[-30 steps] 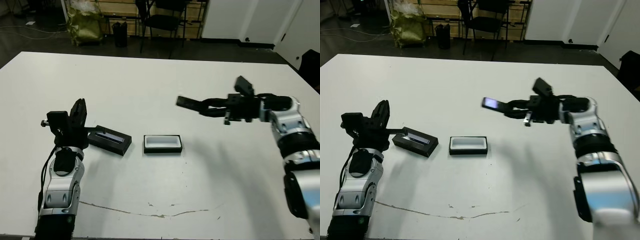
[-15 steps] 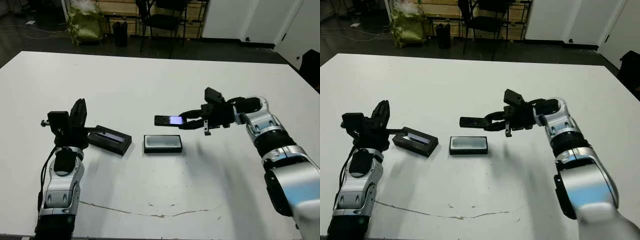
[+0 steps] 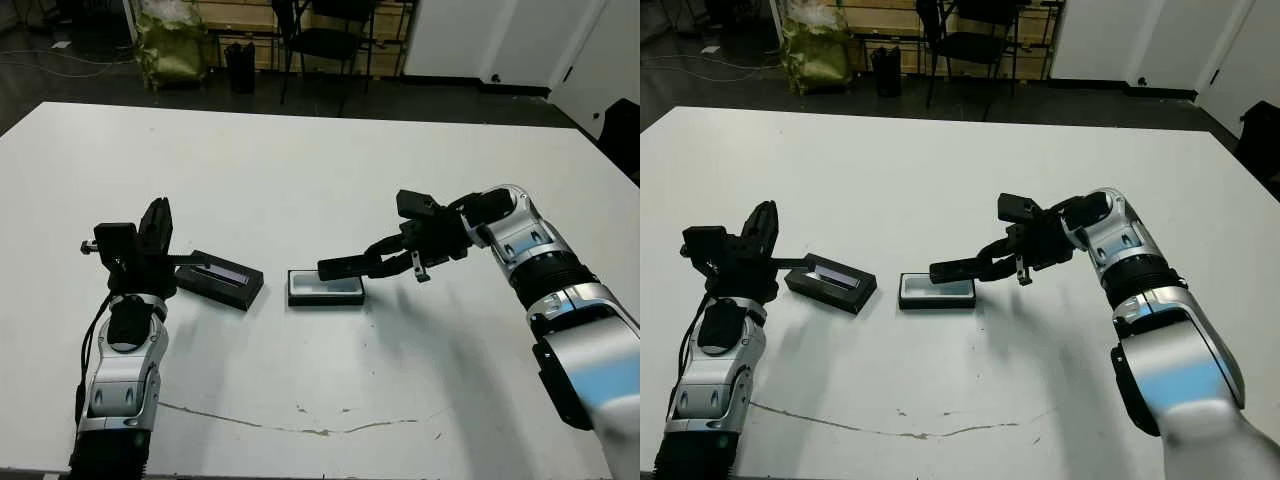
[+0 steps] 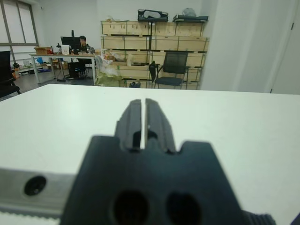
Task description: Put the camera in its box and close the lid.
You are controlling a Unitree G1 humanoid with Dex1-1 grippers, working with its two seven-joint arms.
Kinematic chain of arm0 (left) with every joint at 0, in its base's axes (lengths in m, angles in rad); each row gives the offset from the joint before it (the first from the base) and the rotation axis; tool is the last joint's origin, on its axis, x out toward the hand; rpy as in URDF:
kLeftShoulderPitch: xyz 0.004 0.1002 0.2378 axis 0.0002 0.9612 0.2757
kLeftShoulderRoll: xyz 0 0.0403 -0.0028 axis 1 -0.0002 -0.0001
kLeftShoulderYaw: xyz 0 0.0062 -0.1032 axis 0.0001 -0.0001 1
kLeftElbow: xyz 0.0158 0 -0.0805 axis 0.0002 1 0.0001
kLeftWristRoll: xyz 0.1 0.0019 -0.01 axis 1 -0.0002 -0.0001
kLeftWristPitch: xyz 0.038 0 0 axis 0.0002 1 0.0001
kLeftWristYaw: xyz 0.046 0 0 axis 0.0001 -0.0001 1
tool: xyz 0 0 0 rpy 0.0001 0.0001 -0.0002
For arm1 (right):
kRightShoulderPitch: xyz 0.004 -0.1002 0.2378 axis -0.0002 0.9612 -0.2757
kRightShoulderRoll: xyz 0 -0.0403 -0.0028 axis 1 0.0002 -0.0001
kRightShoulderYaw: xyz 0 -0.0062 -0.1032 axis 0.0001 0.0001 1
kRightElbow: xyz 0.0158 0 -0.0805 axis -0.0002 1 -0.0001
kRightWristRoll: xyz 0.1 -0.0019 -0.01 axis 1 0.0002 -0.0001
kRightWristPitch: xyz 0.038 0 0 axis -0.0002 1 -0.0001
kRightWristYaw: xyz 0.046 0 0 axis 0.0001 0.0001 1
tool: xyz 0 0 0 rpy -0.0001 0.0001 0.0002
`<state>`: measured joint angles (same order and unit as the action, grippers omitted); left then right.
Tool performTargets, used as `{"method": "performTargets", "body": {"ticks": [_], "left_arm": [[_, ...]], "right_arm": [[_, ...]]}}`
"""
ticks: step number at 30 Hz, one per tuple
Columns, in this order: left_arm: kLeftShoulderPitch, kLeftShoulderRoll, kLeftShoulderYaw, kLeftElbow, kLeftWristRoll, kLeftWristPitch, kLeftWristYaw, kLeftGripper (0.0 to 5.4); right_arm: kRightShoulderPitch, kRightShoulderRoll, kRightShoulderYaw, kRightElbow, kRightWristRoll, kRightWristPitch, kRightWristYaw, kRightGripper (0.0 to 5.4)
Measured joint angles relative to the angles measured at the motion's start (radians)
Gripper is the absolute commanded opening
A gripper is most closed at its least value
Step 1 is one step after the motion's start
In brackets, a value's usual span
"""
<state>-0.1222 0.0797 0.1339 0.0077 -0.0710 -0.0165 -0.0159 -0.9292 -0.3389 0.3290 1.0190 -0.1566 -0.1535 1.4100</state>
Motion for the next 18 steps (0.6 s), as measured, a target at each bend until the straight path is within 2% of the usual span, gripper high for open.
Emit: {"method": "performTargets", "body": {"ticks": [18], "left_arm": [[0.001,0.000,0.000,-0.013,0.002,0.021,0.010,0.00]], "right_arm": [[-0.016,0.037,-0.016,0.102,0.022,-0.028,0.047,0.38]]}}
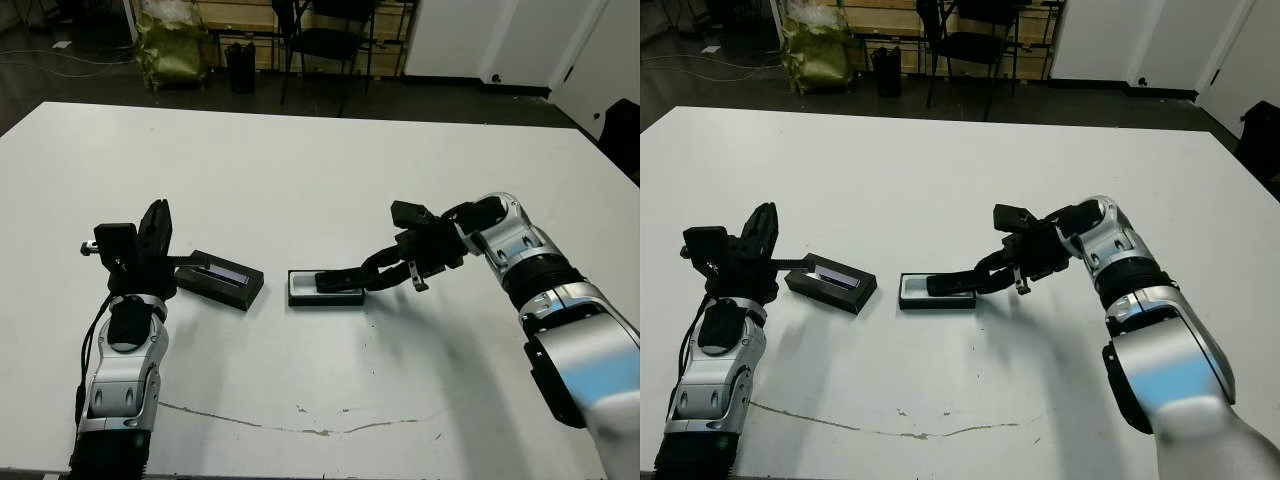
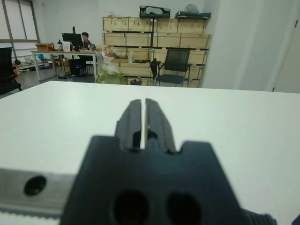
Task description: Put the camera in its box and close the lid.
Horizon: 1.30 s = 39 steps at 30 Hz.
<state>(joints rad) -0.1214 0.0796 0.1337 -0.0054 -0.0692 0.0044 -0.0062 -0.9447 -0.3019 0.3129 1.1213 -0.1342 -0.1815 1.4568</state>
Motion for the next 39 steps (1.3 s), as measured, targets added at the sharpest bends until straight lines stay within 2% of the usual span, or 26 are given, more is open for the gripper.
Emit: {"method": "performTargets", "body": {"ticks": [13,27,39], "left_arm": [[0.000,0.000,0.000,0.001,-0.003,-0.011,-0.004,0.00],[0.002,-0.002,-0.001,0.018,-0.002,-0.038,-0.003,0.00],[0.002,-0.003,-0.002,0.014,0.000,-0.028,-0.003,0.00]], "right_arm": [[-0.028,0.018,0.000,0.006,-0.012,-0.049,-0.012,0.38],[-0.078,0.034,0.019,0.003,-0.054,-0.044,-0.028,0.38],[-0.099,0.037,0.055,0.003,-0.089,-0.067,-0.017,0.38]]}}
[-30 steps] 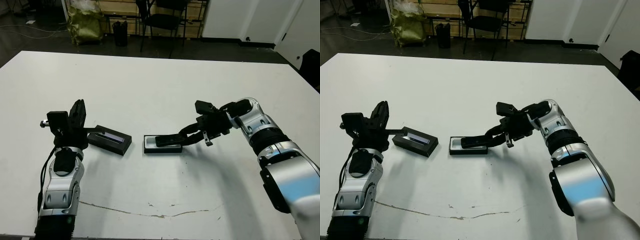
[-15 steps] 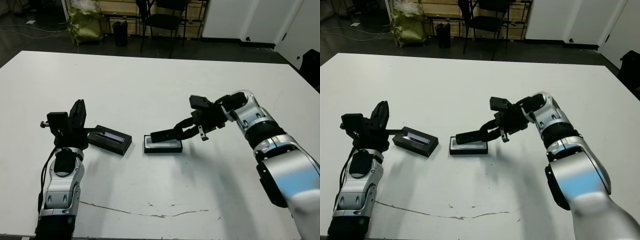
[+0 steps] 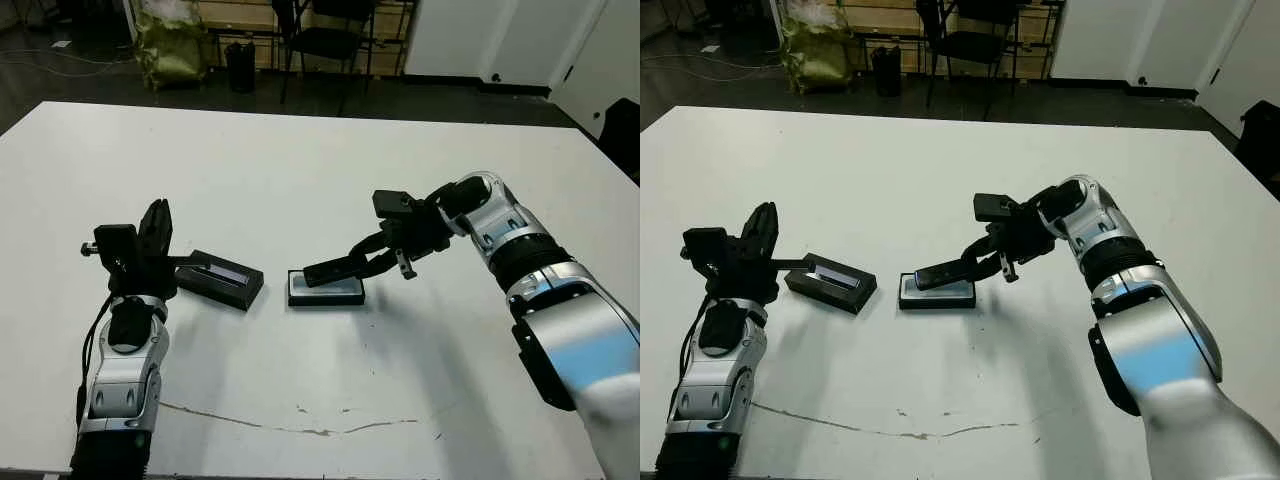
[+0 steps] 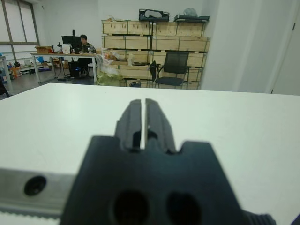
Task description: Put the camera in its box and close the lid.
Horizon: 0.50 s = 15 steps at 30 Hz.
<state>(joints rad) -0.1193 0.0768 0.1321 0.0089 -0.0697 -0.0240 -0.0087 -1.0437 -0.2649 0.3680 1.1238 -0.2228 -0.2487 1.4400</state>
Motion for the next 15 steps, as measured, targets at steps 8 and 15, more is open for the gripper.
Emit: {"method": "performTargets", "body": {"ticks": [8,15], "left_arm": [[0.000,-0.001,0.000,-0.005,-0.002,0.019,0.003,0.00],[0.003,-0.004,-0.001,-0.015,-0.002,0.025,0.003,0.00]], "right_arm": [[-0.005,0.015,0.018,-0.001,-0.009,-0.041,0.010,0.38],[-0.020,0.016,0.038,-0.008,-0.015,-0.059,0.012,0.38]]}}
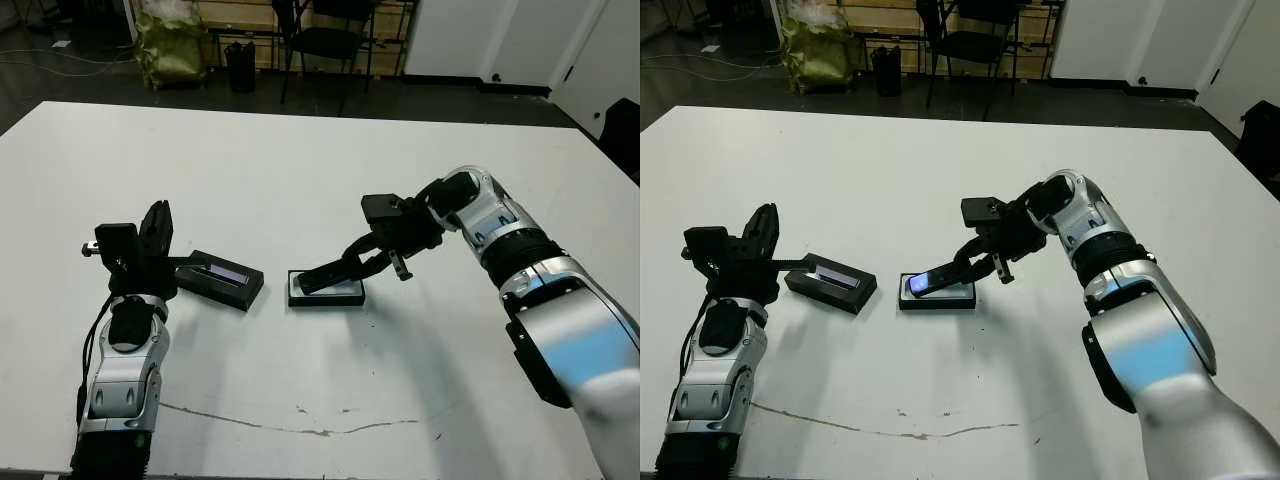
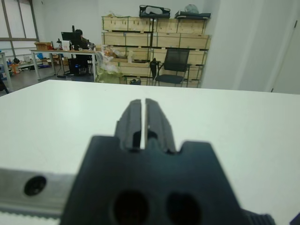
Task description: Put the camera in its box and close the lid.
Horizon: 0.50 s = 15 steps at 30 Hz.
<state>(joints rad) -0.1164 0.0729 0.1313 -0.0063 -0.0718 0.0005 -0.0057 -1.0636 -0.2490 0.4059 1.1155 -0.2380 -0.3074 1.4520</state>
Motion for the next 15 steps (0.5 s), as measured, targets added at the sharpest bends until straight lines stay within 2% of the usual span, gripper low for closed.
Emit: {"method": "performTargets", "body": {"ticks": [15], "left_arm": [[0.000,-0.004,0.003,0.000,-0.014,-0.002,0.006,0.00]], "right_arm": [[-0.011,0.009,0.025,0.012,-0.020,0.000,-0.022,0.38]]}}
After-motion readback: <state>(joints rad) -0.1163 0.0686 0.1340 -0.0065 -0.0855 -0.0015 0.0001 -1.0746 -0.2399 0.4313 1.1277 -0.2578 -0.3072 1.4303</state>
